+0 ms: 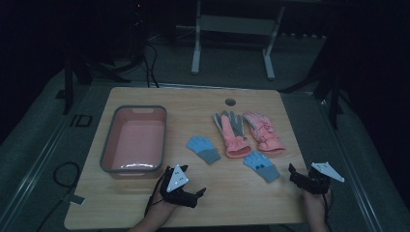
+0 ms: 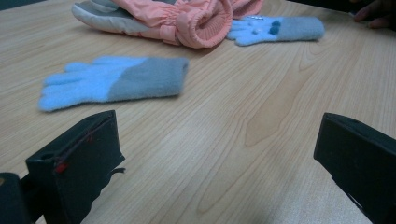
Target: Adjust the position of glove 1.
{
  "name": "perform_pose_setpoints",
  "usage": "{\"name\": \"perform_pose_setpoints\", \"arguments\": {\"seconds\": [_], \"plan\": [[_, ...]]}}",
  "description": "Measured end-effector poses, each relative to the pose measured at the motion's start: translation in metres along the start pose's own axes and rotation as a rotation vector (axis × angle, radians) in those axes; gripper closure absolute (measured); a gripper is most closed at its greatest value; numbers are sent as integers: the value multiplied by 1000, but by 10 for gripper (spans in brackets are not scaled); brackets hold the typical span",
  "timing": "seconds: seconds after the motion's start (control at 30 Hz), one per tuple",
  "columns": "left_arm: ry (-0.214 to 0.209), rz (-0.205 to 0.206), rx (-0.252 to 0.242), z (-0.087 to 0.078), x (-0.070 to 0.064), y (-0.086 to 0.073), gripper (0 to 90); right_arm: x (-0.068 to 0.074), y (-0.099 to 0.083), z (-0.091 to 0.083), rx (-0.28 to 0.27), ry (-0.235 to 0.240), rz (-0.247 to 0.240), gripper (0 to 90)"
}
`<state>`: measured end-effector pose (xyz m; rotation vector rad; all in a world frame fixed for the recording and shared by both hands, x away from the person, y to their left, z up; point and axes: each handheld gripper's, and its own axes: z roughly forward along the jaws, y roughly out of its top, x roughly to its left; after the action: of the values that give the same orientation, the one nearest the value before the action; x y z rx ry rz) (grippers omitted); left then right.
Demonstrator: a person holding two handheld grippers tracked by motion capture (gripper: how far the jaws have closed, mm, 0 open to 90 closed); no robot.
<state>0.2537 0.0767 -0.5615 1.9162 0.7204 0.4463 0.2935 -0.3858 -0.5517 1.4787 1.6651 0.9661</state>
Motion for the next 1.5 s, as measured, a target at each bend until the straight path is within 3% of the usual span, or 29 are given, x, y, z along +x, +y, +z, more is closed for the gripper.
{"name": "perform_pose_setpoints", "arguments": {"seconds": [0.17,0.27,0.33,0.4,0.53,0.77,0.93,1.0,1.27,1.37,1.5], "plan": [[-1,-3,-2,0,0,0,8,0,0,0,17,2,-2,108],[-1,-8,-4,0,1,0,8,2,2,-4,14,-24,6,134],[-1,-9,-4,0,1,0,8,2,3,-5,49,-12,9,127],[-1,-7,-4,0,1,0,8,2,4,-7,64,19,20,126],[-2,-8,-3,0,1,0,8,5,13,-10,113,60,-4,117],[-3,5,3,0,0,0,8,11,32,-15,139,120,-23,130],[-1,7,1,-1,-1,0,8,11,46,-16,199,217,9,135],[-3,4,1,-1,0,0,8,14,53,-15,219,226,16,130],[-7,0,-4,-1,0,0,8,30,75,-20,166,272,-61,164],[-11,2,-5,-1,0,0,8,41,85,-18,180,328,-101,133],[-11,6,-2,-1,-1,0,8,51,91,-17,184,355,-123,135]]}}
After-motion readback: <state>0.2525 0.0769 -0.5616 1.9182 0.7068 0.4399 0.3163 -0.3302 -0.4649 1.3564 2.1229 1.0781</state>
